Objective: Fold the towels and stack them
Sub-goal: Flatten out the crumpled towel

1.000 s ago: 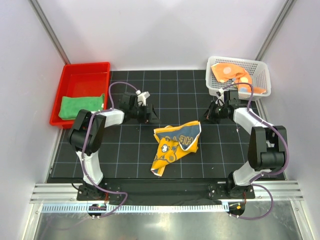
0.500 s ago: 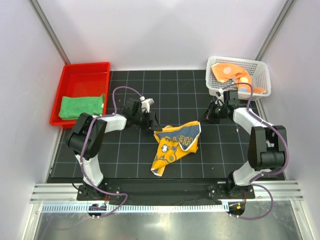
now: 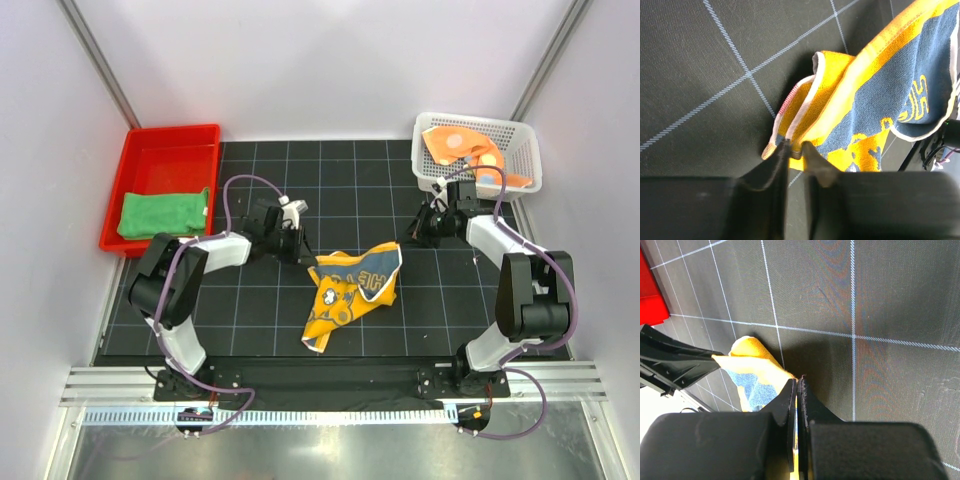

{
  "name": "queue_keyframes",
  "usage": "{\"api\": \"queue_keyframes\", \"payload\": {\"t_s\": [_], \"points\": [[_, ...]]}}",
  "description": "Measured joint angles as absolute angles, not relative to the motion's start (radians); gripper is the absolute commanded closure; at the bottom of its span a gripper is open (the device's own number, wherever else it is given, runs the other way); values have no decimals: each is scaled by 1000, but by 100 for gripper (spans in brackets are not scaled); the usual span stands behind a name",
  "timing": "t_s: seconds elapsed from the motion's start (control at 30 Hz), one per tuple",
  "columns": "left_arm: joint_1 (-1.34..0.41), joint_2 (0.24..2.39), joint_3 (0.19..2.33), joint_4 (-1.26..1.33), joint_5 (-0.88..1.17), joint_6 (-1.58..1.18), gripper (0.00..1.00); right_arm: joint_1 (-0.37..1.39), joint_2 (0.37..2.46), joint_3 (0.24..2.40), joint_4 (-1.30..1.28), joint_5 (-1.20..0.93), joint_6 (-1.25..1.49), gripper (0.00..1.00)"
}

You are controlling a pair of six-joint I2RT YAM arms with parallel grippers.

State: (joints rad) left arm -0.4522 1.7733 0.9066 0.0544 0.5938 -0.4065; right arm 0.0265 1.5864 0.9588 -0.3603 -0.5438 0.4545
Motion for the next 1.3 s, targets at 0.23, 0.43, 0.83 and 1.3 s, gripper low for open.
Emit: {"api": "queue_keyframes", "payload": {"t_s": [0.23, 0.43, 0.83, 1.3], "points": [[-456, 1765, 962, -26, 562, -398, 100, 32, 1554, 958, -380, -533, 459, 99], [-459, 1652, 1293, -347, 401, -331, 100, 127, 1434, 1174, -502, -408, 446, 99], [-492, 1219, 1860, -677, 268, -278, 100, 245, 931, 1449, -314, -384, 437, 99], [-534, 931, 1602, -643, 525, -496, 100, 245, 609, 1329, -282, -557, 637, 99]]}}
